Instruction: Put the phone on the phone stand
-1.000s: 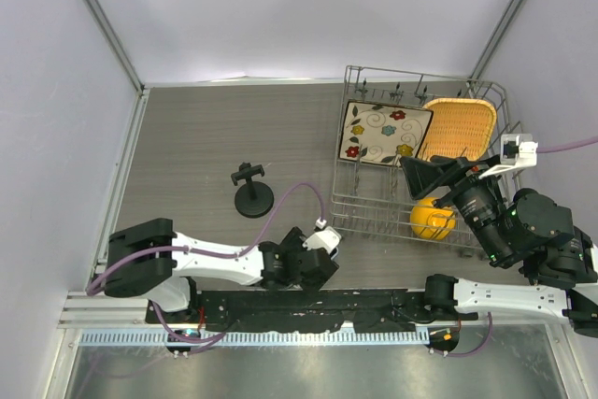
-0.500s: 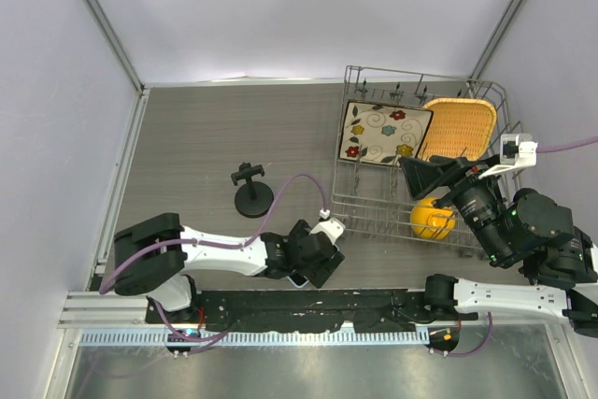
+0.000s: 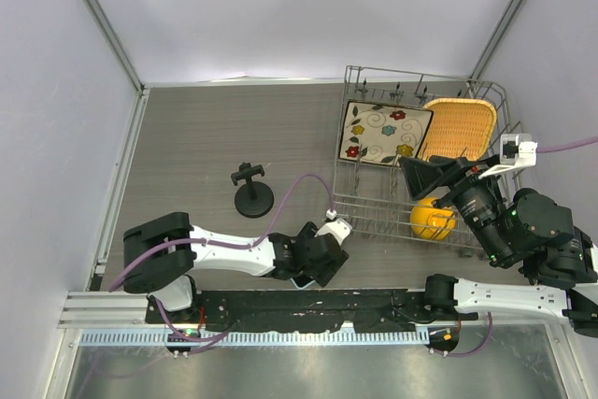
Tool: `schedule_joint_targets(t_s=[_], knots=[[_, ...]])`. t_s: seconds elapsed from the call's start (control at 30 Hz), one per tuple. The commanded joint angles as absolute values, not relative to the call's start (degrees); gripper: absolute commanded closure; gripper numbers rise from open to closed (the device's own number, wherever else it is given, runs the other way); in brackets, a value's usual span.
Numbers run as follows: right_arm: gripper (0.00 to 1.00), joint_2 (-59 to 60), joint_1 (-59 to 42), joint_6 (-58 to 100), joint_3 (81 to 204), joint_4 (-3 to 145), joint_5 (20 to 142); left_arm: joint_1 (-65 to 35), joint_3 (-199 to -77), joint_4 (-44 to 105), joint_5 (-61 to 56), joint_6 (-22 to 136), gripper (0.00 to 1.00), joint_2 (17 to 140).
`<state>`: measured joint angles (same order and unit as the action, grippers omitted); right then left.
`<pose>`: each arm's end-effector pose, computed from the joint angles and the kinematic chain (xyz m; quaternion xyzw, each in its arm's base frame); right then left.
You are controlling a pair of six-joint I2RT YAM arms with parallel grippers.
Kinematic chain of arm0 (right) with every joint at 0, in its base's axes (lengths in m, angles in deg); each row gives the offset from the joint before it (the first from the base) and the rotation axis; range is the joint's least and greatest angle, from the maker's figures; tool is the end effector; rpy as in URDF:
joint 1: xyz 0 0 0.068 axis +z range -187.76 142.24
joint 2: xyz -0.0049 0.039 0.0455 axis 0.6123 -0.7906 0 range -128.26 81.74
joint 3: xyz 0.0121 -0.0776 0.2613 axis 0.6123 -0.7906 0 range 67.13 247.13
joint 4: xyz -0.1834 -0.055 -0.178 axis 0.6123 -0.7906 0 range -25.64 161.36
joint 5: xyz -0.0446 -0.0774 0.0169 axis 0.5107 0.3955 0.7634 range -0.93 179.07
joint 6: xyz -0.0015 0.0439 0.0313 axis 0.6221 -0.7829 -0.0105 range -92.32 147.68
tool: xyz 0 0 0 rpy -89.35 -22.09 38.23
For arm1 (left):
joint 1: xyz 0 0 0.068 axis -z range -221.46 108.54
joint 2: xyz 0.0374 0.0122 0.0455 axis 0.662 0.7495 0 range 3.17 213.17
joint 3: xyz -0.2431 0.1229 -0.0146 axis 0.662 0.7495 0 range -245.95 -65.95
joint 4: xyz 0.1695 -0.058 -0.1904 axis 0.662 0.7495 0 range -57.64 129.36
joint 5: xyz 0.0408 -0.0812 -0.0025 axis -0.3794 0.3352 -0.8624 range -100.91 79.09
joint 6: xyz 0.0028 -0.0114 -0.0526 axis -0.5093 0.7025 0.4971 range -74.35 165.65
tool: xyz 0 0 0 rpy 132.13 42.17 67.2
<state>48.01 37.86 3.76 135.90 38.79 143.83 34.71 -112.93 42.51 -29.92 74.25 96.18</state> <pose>0.0434 0.0518 0.4539 0.0311 0.6976 0.2840 0.6571 0.0847 -0.2954 0.1531 0.3366 0.8828 -0.1309 0.3002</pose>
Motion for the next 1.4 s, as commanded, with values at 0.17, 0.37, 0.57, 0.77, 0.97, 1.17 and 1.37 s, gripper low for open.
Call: schedule_joint_targets(t_s=[0.17, 0.37, 0.57, 0.77, 0.97, 1.17, 1.37], knots=[[0.16, 48.17, 37.92, 3.77, 136.21, 40.95, 144.52, 34.31, -111.82, 50.02, -29.72, 75.71, 0.76, 97.57], [0.16, 48.34, 37.92, 3.60, 136.47, 40.60, 144.26, 34.31, -112.44, 54.59, -30.69, 76.15, 1.00, 90.89], [0.16, 48.26, 38.00, 4.65, 135.51, 41.83, 144.26, 34.31, -111.74, 56.09, -31.30, 76.50, 1.00, 84.31], [0.16, 47.99, 37.92, 3.77, 136.04, 41.30, 144.35, 34.31, -110.25, 58.11, -35.86, 79.66, 1.00, 77.28], [0.16, 46.50, 37.92, 2.72, 134.89, 41.49, 143.56, 34.22, -111.29, 65.30, -44.30, 84.75, 1.00, 70.94], [0.16, 45.01, 38.00, 2.46, 134.02, 43.15, 143.12, 34.13, -113.49, 69.97, -54.32, 87.14, 1.00, 60.31], [0.15, 37.98, 37.92, 0.61, 134.18, 44.03, 137.33, 33.43, -115.16, 64.89, -57.41, 85.30, 1.00, 49.77]])
